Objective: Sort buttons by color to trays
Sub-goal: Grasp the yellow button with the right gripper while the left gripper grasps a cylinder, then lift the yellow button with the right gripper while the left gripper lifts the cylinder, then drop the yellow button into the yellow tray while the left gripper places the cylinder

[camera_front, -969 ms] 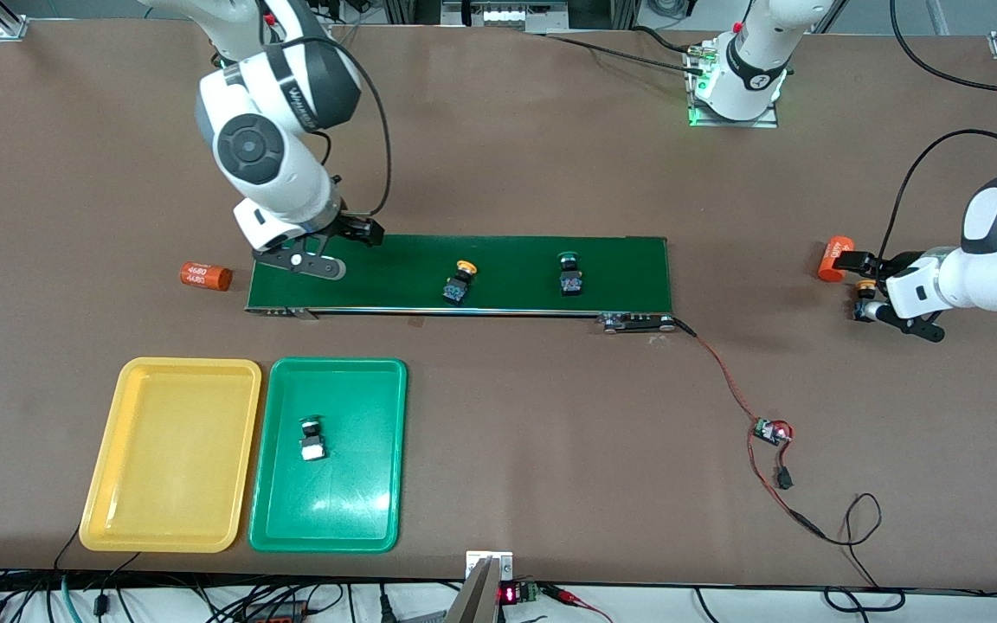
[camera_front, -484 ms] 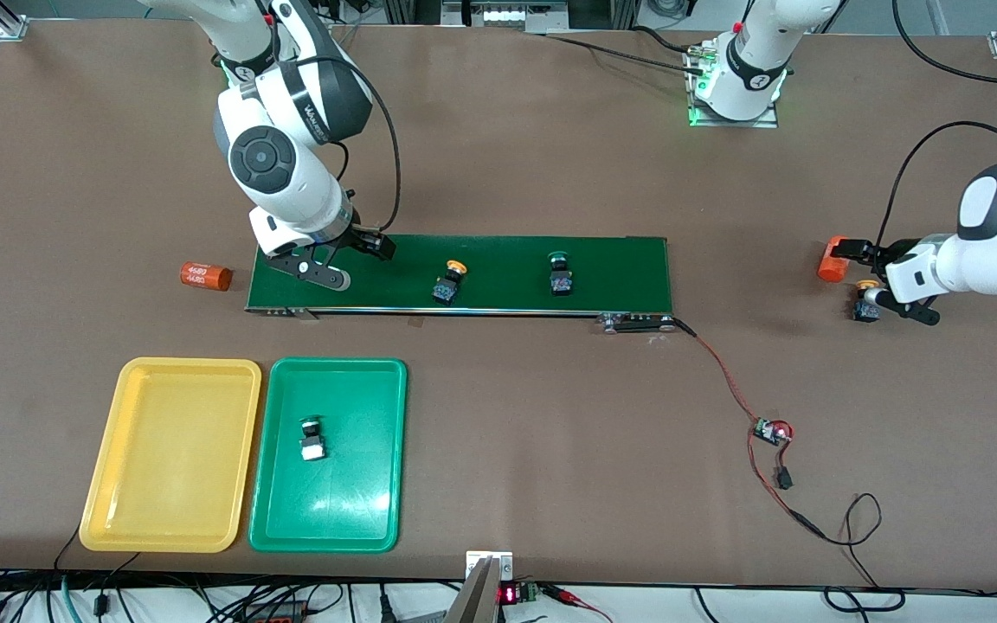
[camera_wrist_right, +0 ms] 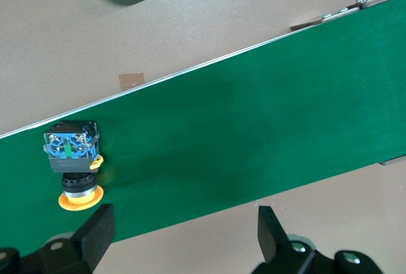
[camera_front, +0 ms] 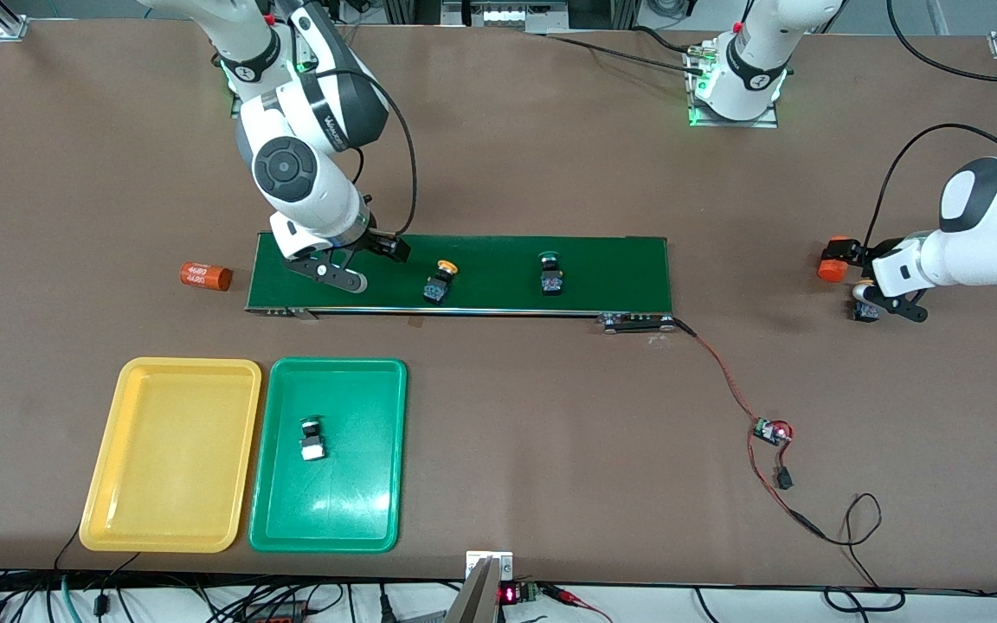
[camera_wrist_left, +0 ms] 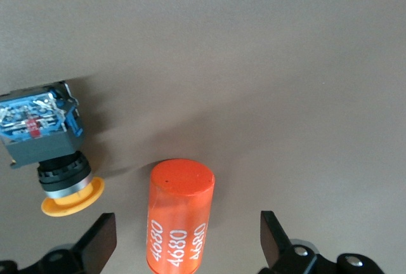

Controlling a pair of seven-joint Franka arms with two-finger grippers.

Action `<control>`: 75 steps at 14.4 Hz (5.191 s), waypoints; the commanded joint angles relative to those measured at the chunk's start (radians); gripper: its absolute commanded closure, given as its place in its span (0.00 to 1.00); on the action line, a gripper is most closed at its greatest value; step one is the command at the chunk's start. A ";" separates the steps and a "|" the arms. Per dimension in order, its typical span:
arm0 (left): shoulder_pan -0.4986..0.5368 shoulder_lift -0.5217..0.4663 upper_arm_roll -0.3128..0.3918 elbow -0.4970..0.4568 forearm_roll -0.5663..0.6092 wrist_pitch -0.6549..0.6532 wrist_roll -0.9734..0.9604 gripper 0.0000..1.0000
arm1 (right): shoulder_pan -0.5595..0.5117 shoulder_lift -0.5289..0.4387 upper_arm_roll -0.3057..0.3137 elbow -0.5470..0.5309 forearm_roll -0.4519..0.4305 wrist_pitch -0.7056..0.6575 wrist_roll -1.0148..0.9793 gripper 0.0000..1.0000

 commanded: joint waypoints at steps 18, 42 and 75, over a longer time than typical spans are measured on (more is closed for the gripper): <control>0.111 -0.004 0.001 -0.141 0.087 0.131 0.014 0.02 | -0.003 0.122 -0.004 0.060 0.013 0.133 0.012 0.00; -0.606 -0.004 -0.119 0.207 0.106 -0.023 0.534 1.00 | -0.167 0.248 -0.013 0.401 0.020 -0.143 -0.201 0.85; -0.834 -0.015 -0.120 0.294 0.149 -0.187 0.404 0.00 | -0.617 0.596 -0.007 0.673 0.050 0.215 -1.063 0.00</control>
